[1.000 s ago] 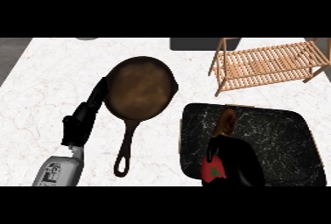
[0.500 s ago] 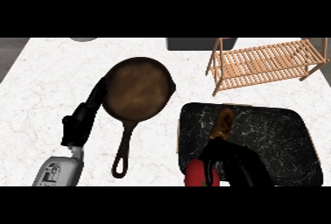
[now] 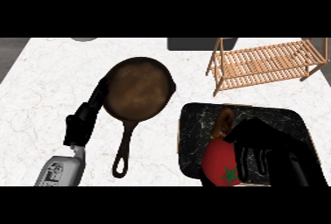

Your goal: Pick the tomato from the tray and place it in the tiered shelf

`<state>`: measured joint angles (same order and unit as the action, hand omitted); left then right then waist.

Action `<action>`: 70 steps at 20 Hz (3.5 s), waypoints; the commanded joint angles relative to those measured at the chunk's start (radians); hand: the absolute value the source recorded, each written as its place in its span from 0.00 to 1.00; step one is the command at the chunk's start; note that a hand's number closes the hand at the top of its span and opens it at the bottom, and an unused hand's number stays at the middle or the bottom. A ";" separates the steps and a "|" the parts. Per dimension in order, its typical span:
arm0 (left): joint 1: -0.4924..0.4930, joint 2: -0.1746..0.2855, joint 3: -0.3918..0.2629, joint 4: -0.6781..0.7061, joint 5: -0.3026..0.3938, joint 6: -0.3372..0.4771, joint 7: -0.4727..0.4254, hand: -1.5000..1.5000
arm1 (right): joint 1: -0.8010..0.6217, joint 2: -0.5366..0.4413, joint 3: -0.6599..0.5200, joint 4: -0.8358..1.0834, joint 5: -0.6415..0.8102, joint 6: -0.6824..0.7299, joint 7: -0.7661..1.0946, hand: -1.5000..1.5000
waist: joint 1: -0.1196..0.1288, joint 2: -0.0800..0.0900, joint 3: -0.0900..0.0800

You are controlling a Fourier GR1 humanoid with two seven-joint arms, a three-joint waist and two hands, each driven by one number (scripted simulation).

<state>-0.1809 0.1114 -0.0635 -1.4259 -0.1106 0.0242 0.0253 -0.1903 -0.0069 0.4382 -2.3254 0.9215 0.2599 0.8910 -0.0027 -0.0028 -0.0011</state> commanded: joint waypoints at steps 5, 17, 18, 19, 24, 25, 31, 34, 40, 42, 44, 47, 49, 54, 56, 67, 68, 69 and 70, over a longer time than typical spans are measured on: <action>0.067 -0.006 -0.010 -0.019 -0.008 -0.005 -0.057 0.50 | -0.247 -0.040 -0.225 -0.095 0.030 0.084 0.107 1.00 | 0.001 0.000 0.000; -0.004 -0.010 0.010 -0.005 -0.005 -0.023 0.002 0.50 | -0.609 -0.190 -0.556 0.213 -0.070 0.116 0.054 1.00 | 0.005 0.002 0.001; 0.021 -0.020 0.007 0.028 -0.023 -0.006 -0.061 0.50 | -0.641 -0.213 -0.578 0.158 -0.103 0.169 0.087 1.00 | 0.002 0.001 0.000; 0.047 0.007 0.017 0.011 -0.010 -0.035 -0.069 0.50 | -0.612 -0.233 -0.611 0.239 -0.097 0.110 0.008 1.00 | 0.006 0.003 0.001; -0.016 -0.005 0.027 -0.021 -0.003 -0.026 0.014 0.50 | -0.717 -0.326 -0.679 0.397 -0.101 0.076 -0.068 1.00 | 0.009 0.003 0.001; -0.055 -0.003 0.037 -0.004 -0.008 -0.023 0.046 0.50 | -0.700 -0.301 -0.624 0.358 -0.072 0.074 -0.028 1.00 | 0.005 0.002 0.001; 0.025 -0.004 0.030 -0.057 0.002 -0.042 0.008 0.50 | -0.661 -0.345 -0.567 0.447 0.010 -0.022 -0.155 1.00 | 0.010 0.002 0.001; -0.015 -0.021 0.020 -0.002 -0.020 -0.031 0.009 0.50 | -0.690 -0.368 -0.606 0.617 -0.009 -0.122 -0.290 1.00 | 0.011 0.006 0.001; 0.017 -0.001 0.040 0.017 -0.012 -0.052 -0.059 0.50 | -0.652 -0.394 -0.556 0.723 0.089 -0.261 -0.421 1.00 | 0.013 0.008 0.001; 0.037 -0.030 0.016 -0.068 -0.008 -0.041 0.025 0.50 | -0.657 -0.397 -0.559 0.756 0.057 -0.259 -0.469 1.00 | 0.013 0.004 0.001; -0.015 -0.012 0.038 -0.024 -0.011 -0.051 0.010 0.50 | -0.696 -0.342 -0.554 0.806 0.081 -0.331 -0.434 1.00 | 0.011 0.004 0.001; 0.052 -0.038 -0.007 -0.078 -0.046 -0.022 0.008 0.50 | -0.738 -0.335 -0.620 0.965 0.061 -0.444 -0.487 1.00 | 0.019 0.006 0.001; 0.000 -0.024 0.031 -0.012 -0.018 -0.039 -0.017 0.50 | -0.749 -0.305 -0.730 0.924 -0.122 -0.478 -0.555 1.00 | 0.019 0.012 0.002; 0.019 -0.050 0.002 -0.030 -0.053 -0.011 -0.003 0.50 | -0.818 -0.341 -0.761 1.129 -0.167 -0.543 -0.671 1.00 | 0.019 0.007 0.001; 0.016 -0.080 -0.019 -0.035 -0.070 0.011 0.006 0.50 | -0.802 -0.366 -0.774 1.154 -0.206 -0.526 -0.706 1.00 | 0.013 0.005 0.001; 0.016 -0.064 -0.013 -0.057 -0.070 -0.006 0.029 0.50 | -0.759 -0.482 -0.783 1.342 -0.035 -0.651 -0.617 0.00 | 0.012 0.005 0.001; 0.049 -0.027 0.029 -0.039 -0.046 -0.030 -0.016 0.50 | -0.743 -0.454 -0.761 1.284 -0.033 -0.637 -0.565 0.00 | 0.008 0.003 0.001; 0.015 -0.038 0.018 -0.069 -0.045 -0.031 0.038 0.50 | -0.745 -0.471 -0.781 1.325 -0.054 -0.656 -0.605 0.00 | 0.010 0.004 0.001; 0.076 -0.069 -0.027 -0.095 -0.069 -0.015 0.015 0.50 | -0.723 -0.448 -0.773 1.354 -0.043 -0.710 -0.638 0.00 | 0.014 0.004 0.001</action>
<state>-0.1491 0.0678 -0.0532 -1.4838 -0.1586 -0.0020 0.0416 -0.9384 -0.4556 -0.3318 -1.0241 0.8591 -0.3851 0.2619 0.0077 0.0012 -0.0004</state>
